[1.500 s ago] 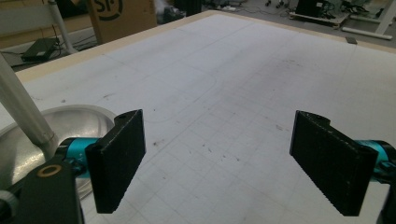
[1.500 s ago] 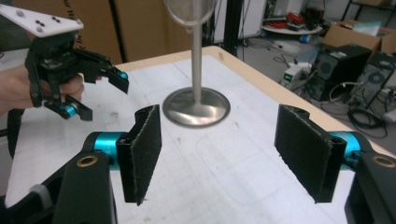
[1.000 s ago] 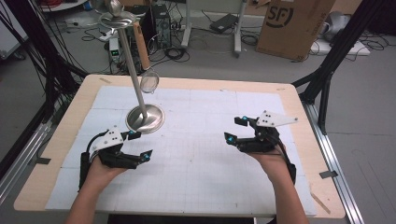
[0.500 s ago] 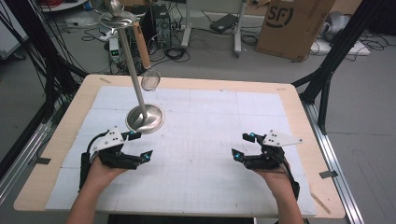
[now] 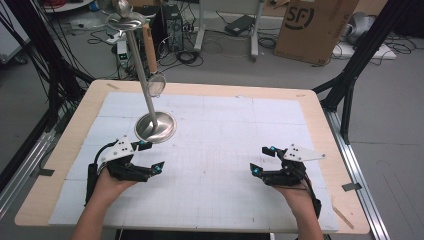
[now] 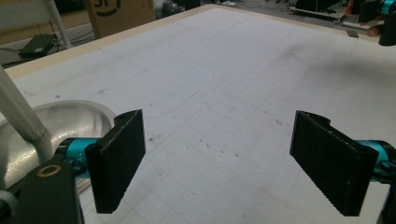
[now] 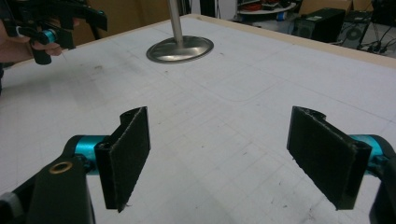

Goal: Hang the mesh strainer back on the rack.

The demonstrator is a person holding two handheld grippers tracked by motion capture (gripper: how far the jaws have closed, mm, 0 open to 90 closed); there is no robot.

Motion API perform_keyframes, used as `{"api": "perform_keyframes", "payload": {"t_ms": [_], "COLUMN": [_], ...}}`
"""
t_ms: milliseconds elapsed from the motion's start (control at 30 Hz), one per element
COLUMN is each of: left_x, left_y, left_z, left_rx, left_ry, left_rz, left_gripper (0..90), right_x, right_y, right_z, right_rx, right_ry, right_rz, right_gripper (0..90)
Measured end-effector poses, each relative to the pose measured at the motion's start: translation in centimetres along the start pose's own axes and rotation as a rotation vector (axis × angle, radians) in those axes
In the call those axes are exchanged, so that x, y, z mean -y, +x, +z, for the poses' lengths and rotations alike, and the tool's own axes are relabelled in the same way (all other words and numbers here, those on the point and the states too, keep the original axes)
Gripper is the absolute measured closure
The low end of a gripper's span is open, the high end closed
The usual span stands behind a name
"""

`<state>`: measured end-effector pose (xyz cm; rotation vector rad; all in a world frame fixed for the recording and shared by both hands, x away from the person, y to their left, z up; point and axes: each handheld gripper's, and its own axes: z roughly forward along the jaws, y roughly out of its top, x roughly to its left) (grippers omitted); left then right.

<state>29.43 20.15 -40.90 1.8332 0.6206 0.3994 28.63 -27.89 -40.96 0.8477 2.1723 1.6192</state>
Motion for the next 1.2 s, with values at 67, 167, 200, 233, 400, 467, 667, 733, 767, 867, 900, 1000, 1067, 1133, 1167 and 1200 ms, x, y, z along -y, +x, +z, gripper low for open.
{"api": "perform_keyframes", "payload": {"t_ms": [67,167,200,233,400,467,667,733,767,867,900,1000,1067,1133,1167,1200], "left_x": [0.08,0.12,0.12,0.09,0.1,0.11,0.04,0.06,0.08,0.1,0.11,0.14,0.15,0.14,0.14,0.15], "left_y": [0.03,0.0,-0.01,0.0,0.04,-0.02,-0.12,-0.06,-0.06,-0.07,-0.09,-0.11,-0.12,-0.13,-0.15,-0.15], "left_z": [0.11,0.33,0.36,0.34,0.26,0.29,0.22,0.21,0.24,0.31,0.34,0.4,0.41,0.42,0.43,0.44], "left_rx": [0.001,0.0,0.003,0.002,0.004,0.005,0.009,0.007,0.003,0.004,0.003,0.005,0.005,0.008,0.008,0.009], "left_ry": [0.004,0.011,0.009,0.009,0.01,0.011,0.004,0.008,0.009,0.014,0.016,0.015,0.016,0.017,0.017,0.017], "left_rz": [0.0,0.004,0.006,0.008,0.006,0.005,0.009,0.01,0.008,0.01,0.01,0.007,0.006,0.01,0.009,0.01], "left_gripper": [18.8,18.7,18.7,18.8,18.7,18.8,18.7,18.7,18.7,18.7,18.7,18.7,18.7,18.7,18.7,18.7], "right_x": [-0.04,0.01,0.02,0.04,0.11,0.16,0.21,0.22,0.24,0.31,0.33,0.4,0.41,0.42,0.44,0.45], "right_y": [-0.04,-0.09,-0.06,-0.11,-0.09,-0.04,0.12,0.09,0.07,-0.05,-0.04,-0.06,-0.07,-0.03,-0.03,0.06], "right_z": [-0.05,-0.03,0.04,0.12,0.26,0.27,0.35,0.4,0.39,0.36,0.36,0.38,0.43,0.5,0.55,0.57], "right_rx": [-0.004,0.002,0.004,0.007,0.007,0.009,0.007,0.006,0.005,0.006,0.008,0.005,0.004,0.003,0.005,0.001], "right_ry": [-0.006,0.004,0.008,0.01,0.022,0.025,0.035,0.036,0.038,0.037,0.038,0.041,0.043,0.047,0.048,0.053], "right_rz": [-0.001,-0.003,-0.005,-0.011,-0.011,-0.009,-0.013,-0.013,-0.01,-0.008,-0.004,0.001,-0.005,-0.004,-0.007,0.002], "right_gripper": [20.7,20.7,20.7,20.7,20.7,20.7,20.7,20.7,20.7,20.7,20.7,20.7,20.7,20.7,20.7,20.7]}}
